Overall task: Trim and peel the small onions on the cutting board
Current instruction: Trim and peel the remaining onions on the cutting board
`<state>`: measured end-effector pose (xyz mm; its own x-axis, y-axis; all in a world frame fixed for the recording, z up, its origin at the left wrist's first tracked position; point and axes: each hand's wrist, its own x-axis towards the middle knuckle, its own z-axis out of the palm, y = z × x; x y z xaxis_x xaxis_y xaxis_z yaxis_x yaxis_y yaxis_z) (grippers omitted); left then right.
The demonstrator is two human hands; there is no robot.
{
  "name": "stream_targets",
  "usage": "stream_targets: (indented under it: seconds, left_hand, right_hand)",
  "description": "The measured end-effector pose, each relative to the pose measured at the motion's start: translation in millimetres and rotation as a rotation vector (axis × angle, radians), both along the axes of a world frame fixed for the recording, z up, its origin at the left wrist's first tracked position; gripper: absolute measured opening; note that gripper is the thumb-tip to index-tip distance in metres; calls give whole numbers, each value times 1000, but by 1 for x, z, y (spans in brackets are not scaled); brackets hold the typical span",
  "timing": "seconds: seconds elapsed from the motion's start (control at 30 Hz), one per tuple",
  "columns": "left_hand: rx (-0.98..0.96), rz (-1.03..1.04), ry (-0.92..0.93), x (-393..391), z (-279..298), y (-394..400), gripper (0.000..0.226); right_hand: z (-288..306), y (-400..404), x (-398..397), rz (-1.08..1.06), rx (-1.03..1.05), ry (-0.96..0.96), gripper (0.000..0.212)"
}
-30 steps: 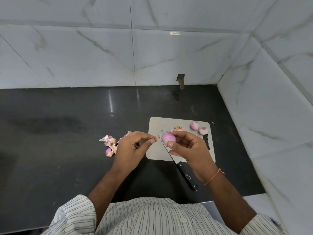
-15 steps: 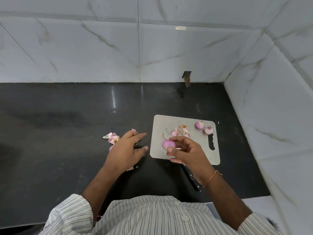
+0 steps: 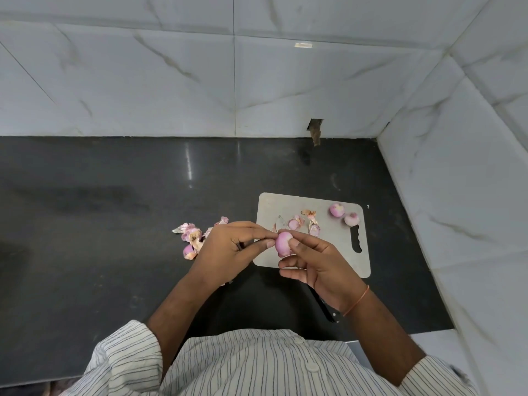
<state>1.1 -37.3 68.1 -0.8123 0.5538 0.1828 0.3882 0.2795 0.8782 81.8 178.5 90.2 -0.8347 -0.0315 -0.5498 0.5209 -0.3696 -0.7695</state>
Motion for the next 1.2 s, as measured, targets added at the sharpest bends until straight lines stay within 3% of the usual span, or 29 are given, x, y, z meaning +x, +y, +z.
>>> stream_targets:
  seconds: [0.27, 0.5, 0.63, 0.77, 0.83, 0.93, 0.97, 1.2]
  left_hand:
    - [-104, 34, 52, 8, -4, 3, 9]
    - [-130, 261, -101, 4, -5, 4, 10]
    - [-493, 266, -76, -8, -20, -12, 18]
    - [-941, 206, -187, -8, -28, -23, 41]
    - [-815, 189, -214, -2, -22, -21, 38]
    - [-253, 31, -395, 16, -6, -12, 51]
    - [-154, -16, -425, 20, -1, -8, 54]
    - [-32, 56, -267, 30, 3, 11, 38]
  right_hand:
    - [0, -3, 3, 13, -122, -20, 38]
    - [-3, -4, 9, 106, -79, 5, 39]
    - [-5, -3, 10, 81, 63, 40, 42]
    - [-6, 0, 9, 57, 265, 72, 34]
    - [-7, 0, 10, 68, 364, 111, 34]
    - [-9, 1, 10, 76, 473, 196, 27]
    - [-9, 1, 9, 81, 503, 226, 25]
    - [-3, 10, 5, 128, 629, 327, 32]
